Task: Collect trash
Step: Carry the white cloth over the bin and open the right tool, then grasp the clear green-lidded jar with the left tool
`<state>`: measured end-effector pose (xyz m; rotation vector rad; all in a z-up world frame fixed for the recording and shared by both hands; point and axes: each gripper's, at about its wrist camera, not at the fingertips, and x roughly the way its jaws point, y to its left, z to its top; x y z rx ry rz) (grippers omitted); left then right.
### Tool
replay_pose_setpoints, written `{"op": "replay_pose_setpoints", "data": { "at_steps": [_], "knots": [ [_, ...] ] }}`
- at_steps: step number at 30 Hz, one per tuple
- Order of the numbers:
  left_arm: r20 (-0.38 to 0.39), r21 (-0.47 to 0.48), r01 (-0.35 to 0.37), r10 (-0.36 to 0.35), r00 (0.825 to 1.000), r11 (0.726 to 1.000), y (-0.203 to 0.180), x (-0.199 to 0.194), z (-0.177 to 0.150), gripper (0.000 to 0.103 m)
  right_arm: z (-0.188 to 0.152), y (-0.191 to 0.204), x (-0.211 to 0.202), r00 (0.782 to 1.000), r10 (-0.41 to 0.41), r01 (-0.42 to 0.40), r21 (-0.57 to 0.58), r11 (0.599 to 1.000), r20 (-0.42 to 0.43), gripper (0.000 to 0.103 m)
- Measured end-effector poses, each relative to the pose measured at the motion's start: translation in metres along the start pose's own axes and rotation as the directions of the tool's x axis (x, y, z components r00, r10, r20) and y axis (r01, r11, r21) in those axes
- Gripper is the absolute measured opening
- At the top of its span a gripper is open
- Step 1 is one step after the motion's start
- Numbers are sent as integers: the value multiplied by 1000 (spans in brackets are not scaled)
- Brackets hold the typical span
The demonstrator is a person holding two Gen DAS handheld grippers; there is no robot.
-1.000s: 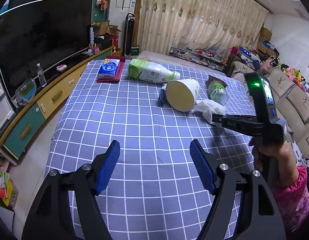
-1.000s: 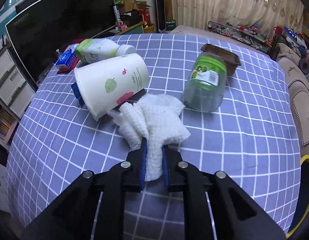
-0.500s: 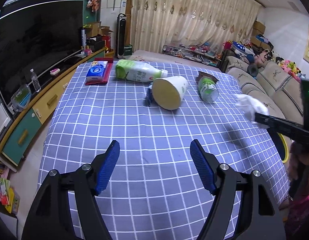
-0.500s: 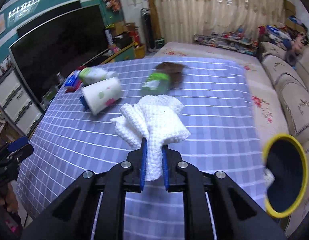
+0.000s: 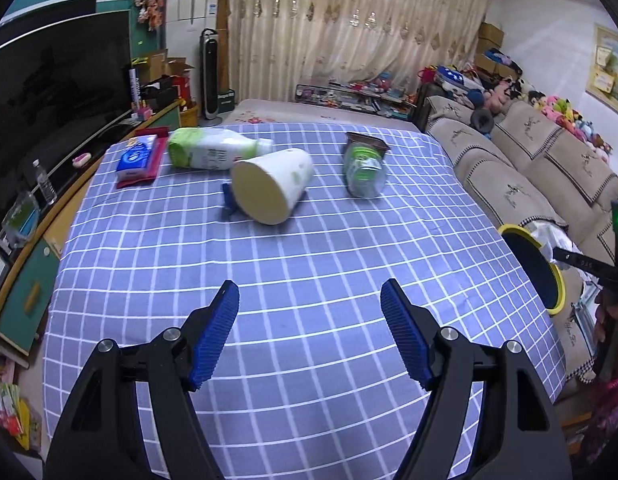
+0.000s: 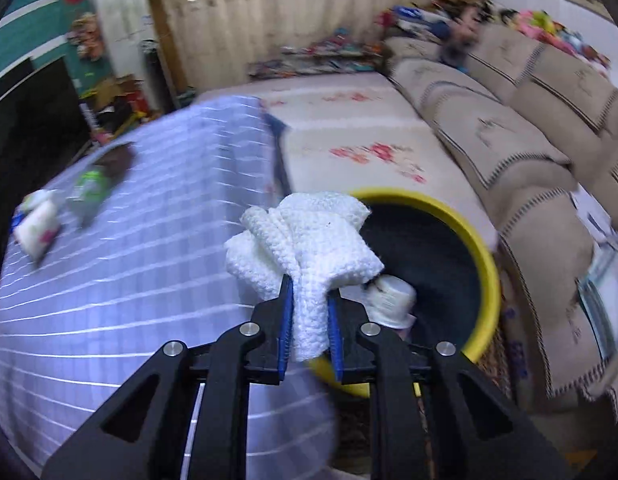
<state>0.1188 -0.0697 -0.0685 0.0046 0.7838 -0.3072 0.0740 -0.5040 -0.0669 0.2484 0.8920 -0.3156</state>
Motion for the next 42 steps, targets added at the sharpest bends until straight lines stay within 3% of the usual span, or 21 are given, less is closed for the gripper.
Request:
{"op": "replay_pose_setpoints", "data": {
  "at_steps": [9, 11, 13, 17, 28, 42],
  "knots": [
    [-24, 45, 3, -2, 1000, 999, -29, 13, 9, 73, -6, -53, 59, 994, -60, 67, 70, 995, -94, 19],
    [-28, 52, 3, -1, 1000, 999, -35, 15, 11, 73, -5, -56, 68, 992, -71, 79, 77, 994, -107, 27],
    [-31, 57, 3, -1, 1000, 998, -38, 18, 13, 73, -6, -57, 73, 990, -81, 90, 80, 993, -117, 46],
    [-40, 66, 7, -4, 999, 998, -45, 22, 15, 73, -6, -63, 70, 991, -98, 106, 93, 990, -93, 60],
    [-62, 70, 10, -6, 998, 998, -48, 44, 26, 73, -2, -57, 40, 997, -82, 83, 83, 993, -16, 67],
    [-89, 97, 45, -36, 995, 994, -83, 137, 102, 73, 0, -47, 27, 999, -46, 45, 67, 997, 6, 67]
  ]
}}
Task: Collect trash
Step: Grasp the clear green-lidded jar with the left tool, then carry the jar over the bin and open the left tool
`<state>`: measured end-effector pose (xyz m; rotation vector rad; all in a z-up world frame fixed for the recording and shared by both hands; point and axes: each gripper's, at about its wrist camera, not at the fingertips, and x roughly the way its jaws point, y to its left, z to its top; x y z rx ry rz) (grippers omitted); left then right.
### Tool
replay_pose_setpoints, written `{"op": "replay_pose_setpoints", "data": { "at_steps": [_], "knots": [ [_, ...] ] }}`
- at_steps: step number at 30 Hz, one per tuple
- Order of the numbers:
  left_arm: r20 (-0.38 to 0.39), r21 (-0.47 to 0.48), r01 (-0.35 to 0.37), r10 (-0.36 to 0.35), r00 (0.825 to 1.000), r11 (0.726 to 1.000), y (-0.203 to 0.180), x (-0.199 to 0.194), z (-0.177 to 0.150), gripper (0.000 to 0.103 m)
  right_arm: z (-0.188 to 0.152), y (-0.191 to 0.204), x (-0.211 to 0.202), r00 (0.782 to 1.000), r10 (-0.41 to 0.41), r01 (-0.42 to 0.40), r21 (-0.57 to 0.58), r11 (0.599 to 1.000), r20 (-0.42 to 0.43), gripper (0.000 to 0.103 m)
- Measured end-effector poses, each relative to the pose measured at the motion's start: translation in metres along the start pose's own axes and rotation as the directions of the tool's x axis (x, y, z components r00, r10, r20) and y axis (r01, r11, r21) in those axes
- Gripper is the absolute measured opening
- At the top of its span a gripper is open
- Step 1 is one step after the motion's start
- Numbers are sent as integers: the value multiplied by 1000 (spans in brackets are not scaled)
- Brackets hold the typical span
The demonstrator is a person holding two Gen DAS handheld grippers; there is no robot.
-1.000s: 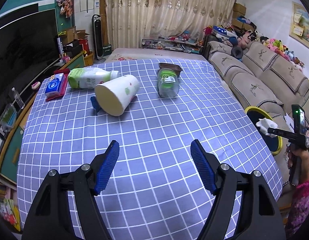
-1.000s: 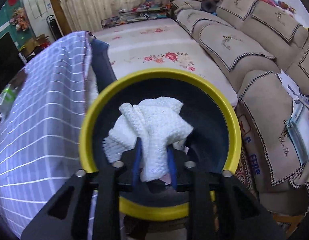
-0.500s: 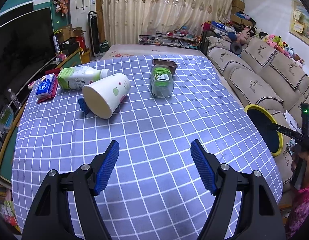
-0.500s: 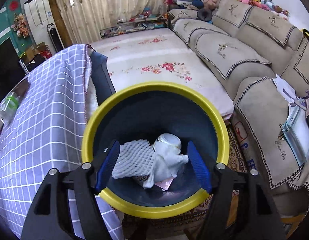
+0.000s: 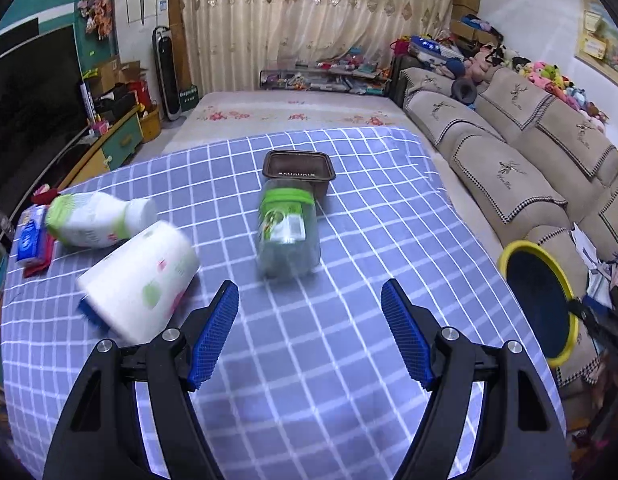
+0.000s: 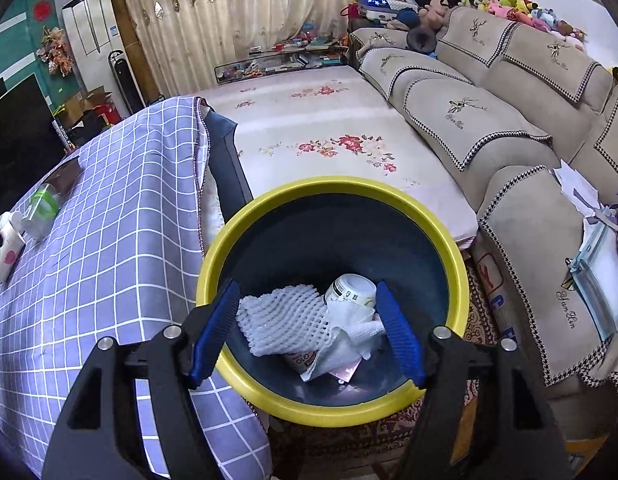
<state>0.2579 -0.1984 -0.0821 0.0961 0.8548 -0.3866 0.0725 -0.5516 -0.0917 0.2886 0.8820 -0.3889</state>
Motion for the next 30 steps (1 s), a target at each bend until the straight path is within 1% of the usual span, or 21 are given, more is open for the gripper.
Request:
{"op": "replay_pose_setpoints", "data": {
  "at_steps": [4, 10, 12, 13, 14, 22, 24, 25, 30],
  "knots": [
    [-37, -9, -20, 20, 999, 1000, -1, 31, 12, 73, -2, -1, 1, 1000, 9, -9, 5, 1000, -4, 67],
    [-33, 19, -64, 65, 997, 998, -4, 58, 24, 73, -3, 0, 8, 1000, 16, -16, 4, 1000, -17, 68],
    [-36, 20, -77, 78, 996, 997, -3, 65, 27, 70, -4, 1, 10, 1000, 19, -19, 5, 1000, -21, 68],
    [-43, 18, -78, 78, 996, 997, -2, 69, 28, 65, -4, 1, 11, 1000, 20, -19, 5, 1000, -22, 68],
    [-50, 16, -81, 82, 995, 997, -1, 73, 29, 62, -5, 2, 12, 999, 22, -21, 6, 1000, -23, 68],
    [-77, 16, -104, 105, 991, 994, 1, 95, 32, 58, -7, 2, 12, 999, 24, -23, 8, 1000, -27, 68],
    [-80, 16, -112, 113, 990, 994, 3, 99, 33, 53, -7, 2, 11, 999, 22, -22, 10, 1000, -25, 68],
    [-77, 20, -120, 121, 990, 993, 4, 100, 33, 49, -8, 1, 9, 999, 22, -21, 11, 1000, -24, 68],
    [-71, 13, -98, 99, 993, 995, 5, 93, 29, 49, -11, 0, 1, 1000, 25, -25, 14, 1000, -15, 68]
  ]
}}
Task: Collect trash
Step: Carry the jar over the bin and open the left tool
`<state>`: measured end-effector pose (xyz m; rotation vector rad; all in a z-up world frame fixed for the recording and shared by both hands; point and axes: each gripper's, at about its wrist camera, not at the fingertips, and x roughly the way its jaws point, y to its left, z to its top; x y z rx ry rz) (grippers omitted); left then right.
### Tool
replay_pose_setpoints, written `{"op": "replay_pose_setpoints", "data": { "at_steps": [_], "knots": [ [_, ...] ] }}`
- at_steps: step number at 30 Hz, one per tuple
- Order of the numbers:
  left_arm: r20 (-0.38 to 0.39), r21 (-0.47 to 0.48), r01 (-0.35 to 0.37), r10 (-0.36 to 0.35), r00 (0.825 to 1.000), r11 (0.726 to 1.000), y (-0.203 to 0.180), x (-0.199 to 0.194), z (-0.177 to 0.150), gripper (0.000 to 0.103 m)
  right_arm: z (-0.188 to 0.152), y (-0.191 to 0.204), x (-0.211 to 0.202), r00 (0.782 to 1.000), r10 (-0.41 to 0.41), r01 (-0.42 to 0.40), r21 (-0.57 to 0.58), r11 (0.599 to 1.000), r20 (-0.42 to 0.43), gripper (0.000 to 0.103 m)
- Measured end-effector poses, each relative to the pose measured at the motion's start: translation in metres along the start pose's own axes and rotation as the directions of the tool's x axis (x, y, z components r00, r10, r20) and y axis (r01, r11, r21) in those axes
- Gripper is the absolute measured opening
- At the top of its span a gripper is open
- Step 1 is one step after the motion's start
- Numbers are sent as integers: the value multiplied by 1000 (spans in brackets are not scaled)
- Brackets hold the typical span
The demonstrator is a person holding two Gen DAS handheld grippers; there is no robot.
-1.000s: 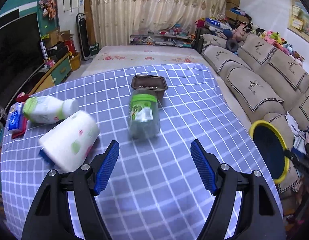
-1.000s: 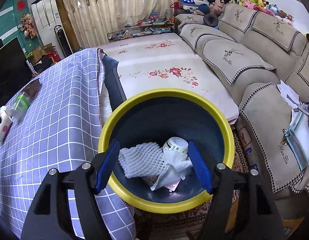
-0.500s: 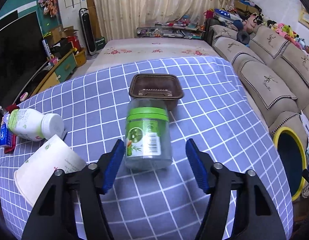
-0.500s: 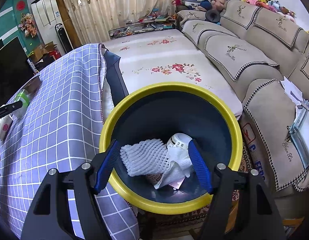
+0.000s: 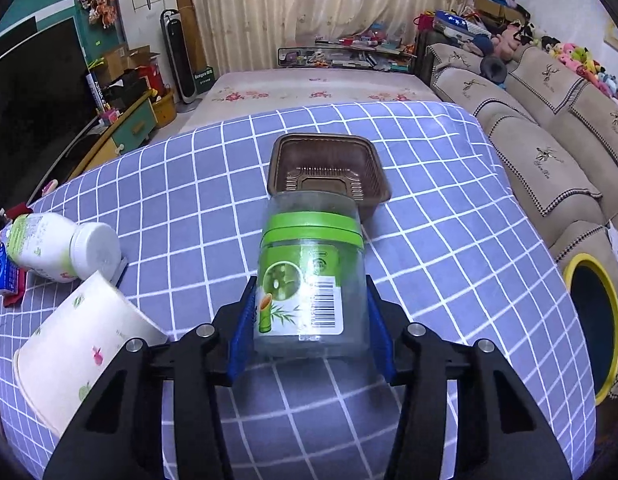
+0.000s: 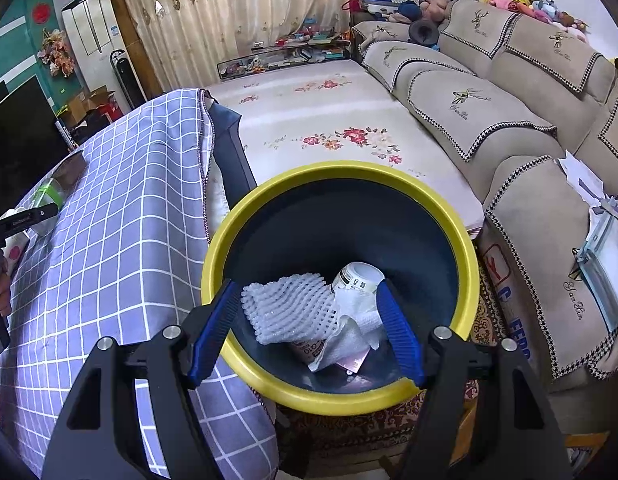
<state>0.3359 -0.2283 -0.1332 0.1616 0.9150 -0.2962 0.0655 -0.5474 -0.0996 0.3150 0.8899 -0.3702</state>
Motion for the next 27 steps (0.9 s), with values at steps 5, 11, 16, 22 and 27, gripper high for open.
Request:
{"op": "replay_pose_setpoints", "data": {
  "at_steps": [5, 11, 16, 22, 27],
  "knots": [
    [25, 23, 27, -28, 999, 999, -9, -34, -18, 49, -3, -3, -10, 1000, 1, -1, 4, 1000, 15, 68],
    [48, 94, 100, -105, 993, 990, -48, -84, -45, 49, -6, -16, -28, 999, -18, 18, 4, 1000, 45, 68],
    [40, 178, 191, -201, 979, 965, -100, -117, -69, 49, -9, -32, -44, 997, -29, 28, 17, 999, 71, 68],
    [12, 265, 274, -287, 958, 924, -174, -134, -83, 49, -14, -60, -63, 994, -54, 50, 41, 998, 99, 68],
    [-22, 315, 301, -310, 950, 900, -232, -128, -89, 49, -13, -85, -76, 989, -76, 68, 66, 996, 126, 68]
  ]
}}
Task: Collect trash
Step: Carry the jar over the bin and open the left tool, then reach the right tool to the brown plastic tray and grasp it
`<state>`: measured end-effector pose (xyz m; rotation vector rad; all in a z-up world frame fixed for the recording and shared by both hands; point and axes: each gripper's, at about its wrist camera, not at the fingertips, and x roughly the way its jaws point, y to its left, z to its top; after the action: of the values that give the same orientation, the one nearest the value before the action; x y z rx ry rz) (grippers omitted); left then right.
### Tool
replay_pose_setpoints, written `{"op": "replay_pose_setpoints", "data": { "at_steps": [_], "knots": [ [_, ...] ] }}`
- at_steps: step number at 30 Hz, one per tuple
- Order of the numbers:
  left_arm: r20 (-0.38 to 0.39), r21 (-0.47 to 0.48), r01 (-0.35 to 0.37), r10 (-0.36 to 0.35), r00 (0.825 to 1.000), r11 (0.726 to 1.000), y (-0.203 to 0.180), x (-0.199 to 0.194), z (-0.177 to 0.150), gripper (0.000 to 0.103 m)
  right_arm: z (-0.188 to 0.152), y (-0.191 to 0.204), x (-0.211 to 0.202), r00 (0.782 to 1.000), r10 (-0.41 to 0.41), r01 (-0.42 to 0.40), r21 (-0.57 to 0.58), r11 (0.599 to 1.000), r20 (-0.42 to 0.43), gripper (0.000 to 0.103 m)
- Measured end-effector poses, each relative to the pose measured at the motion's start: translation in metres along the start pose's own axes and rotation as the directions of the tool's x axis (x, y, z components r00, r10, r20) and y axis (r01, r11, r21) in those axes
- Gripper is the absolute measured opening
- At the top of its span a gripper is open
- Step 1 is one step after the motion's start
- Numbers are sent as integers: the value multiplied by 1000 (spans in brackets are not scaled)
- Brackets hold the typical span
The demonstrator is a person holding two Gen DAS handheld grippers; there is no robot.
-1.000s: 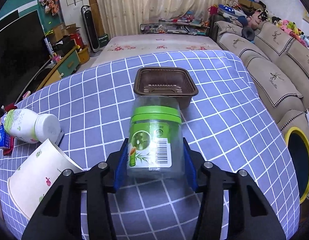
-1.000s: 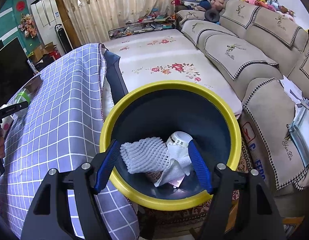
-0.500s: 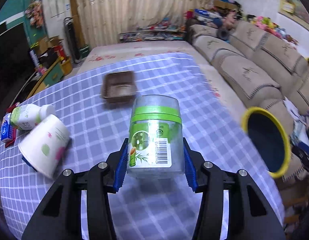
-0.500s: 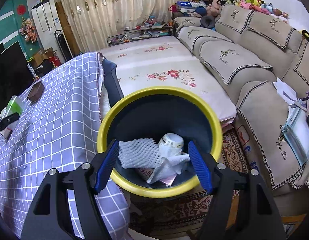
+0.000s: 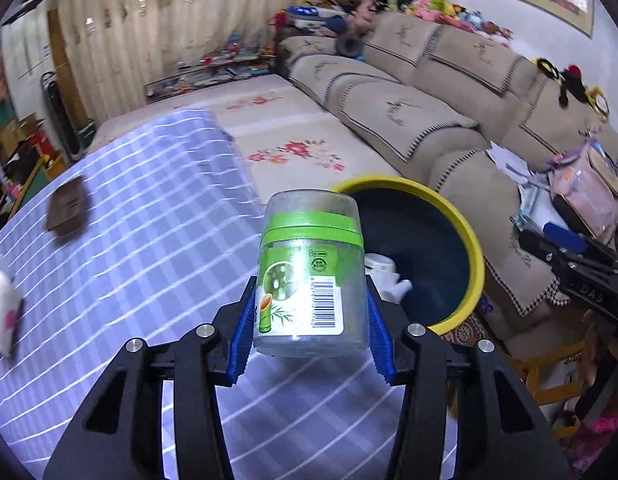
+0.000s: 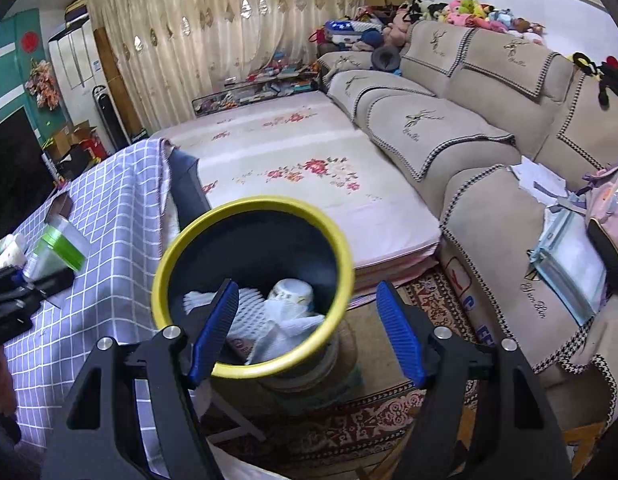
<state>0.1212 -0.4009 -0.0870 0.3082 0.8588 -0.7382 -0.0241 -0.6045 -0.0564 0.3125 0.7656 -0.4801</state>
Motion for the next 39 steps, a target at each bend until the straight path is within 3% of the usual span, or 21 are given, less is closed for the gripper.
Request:
{"op": "replay_pose_setpoints", "data": {
  "at_steps": [8, 25, 28, 31, 39],
  "knots": [
    [-51, 53, 5, -2, 999, 999, -52, 44, 21, 49, 4, -34, -4, 1000, -19, 18, 37, 999, 16, 68],
    [-145, 80, -11, 23, 989, 997, -78, 112, 39, 49, 8, -61, 9, 1000, -31, 31, 62, 998, -2, 69],
    [-152, 72, -20, 31, 988, 997, -76, 116, 37, 49, 8, -61, 10, 1000, -31, 31, 62, 998, -2, 71],
    [-143, 67, -28, 38, 989, 997, -73, 116, 38, 56, 8, -60, 10, 1000, -31, 31, 60, 998, -3, 71],
    [-94, 56, -8, 13, 995, 998, -65, 87, 39, 64, 9, -47, 7, 1000, -25, 25, 43, 999, -3, 71]
  ]
}}
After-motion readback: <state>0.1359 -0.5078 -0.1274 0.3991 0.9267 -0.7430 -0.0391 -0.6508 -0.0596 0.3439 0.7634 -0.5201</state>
